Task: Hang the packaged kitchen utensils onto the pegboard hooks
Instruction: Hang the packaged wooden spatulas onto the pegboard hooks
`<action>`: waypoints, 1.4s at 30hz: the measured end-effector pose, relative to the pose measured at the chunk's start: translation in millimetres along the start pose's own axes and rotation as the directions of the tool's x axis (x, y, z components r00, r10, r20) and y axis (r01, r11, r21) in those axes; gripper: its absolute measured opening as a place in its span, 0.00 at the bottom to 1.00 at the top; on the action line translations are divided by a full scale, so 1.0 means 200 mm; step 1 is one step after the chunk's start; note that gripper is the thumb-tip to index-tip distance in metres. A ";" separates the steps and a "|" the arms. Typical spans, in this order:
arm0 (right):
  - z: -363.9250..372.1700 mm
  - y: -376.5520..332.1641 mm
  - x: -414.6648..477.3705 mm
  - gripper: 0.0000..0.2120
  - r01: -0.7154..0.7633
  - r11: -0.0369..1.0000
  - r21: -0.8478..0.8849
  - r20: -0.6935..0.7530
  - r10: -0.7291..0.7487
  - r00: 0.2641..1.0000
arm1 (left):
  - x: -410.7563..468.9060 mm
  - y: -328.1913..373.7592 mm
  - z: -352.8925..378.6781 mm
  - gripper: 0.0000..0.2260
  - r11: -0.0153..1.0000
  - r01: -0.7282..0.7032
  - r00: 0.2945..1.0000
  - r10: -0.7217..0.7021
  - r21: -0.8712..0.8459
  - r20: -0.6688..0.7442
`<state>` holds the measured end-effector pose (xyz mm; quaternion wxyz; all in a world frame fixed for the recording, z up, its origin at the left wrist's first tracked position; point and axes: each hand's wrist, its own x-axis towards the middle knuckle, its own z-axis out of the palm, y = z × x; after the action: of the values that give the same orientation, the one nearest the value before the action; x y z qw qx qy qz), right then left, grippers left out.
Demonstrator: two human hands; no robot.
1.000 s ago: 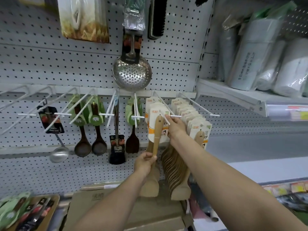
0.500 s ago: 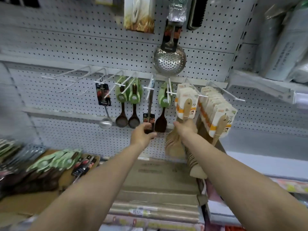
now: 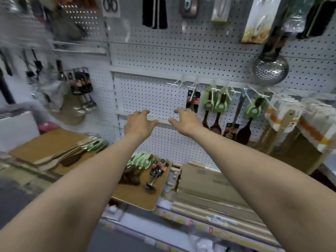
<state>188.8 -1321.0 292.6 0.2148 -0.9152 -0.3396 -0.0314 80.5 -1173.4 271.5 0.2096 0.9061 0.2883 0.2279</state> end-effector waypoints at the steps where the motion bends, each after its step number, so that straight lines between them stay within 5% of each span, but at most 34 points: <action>1: 0.03 -0.10 0.01 0.28 0.007 1.000 0.001 0.006 -0.007 1.000 | 0.00 -0.08 -0.07 0.28 1.000 0.003 1.000 -0.003 0.015 -0.012; 10: 0.43 -0.97 0.11 0.29 0.093 0.993 0.076 0.064 -0.098 0.993 | 0.01 -0.87 -0.60 0.27 0.980 0.147 0.986 -0.134 0.135 -0.101; 23: 1.08 -1.67 0.78 0.30 0.233 0.966 0.116 0.147 -0.249 0.957 | 0.47 -1.73 -0.76 0.23 0.944 0.301 0.946 -0.277 0.139 -0.169; 33: 1.60 -1.93 1.50 0.30 0.158 0.979 0.131 0.268 -0.188 0.945 | 1.15 -2.39 -0.67 0.25 0.909 0.398 0.917 -0.388 0.127 -0.096; 42: 2.28 -1.96 1.78 0.27 -0.029 0.996 0.083 0.462 -0.012 0.887 | 1.50 -3.08 -0.31 0.21 0.880 0.474 0.867 -0.474 0.041 0.153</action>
<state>172.2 -650.2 97.4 0.1679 -0.8877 -0.3778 0.2028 3.2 -513.1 93.3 0.2802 0.8231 0.4845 0.0966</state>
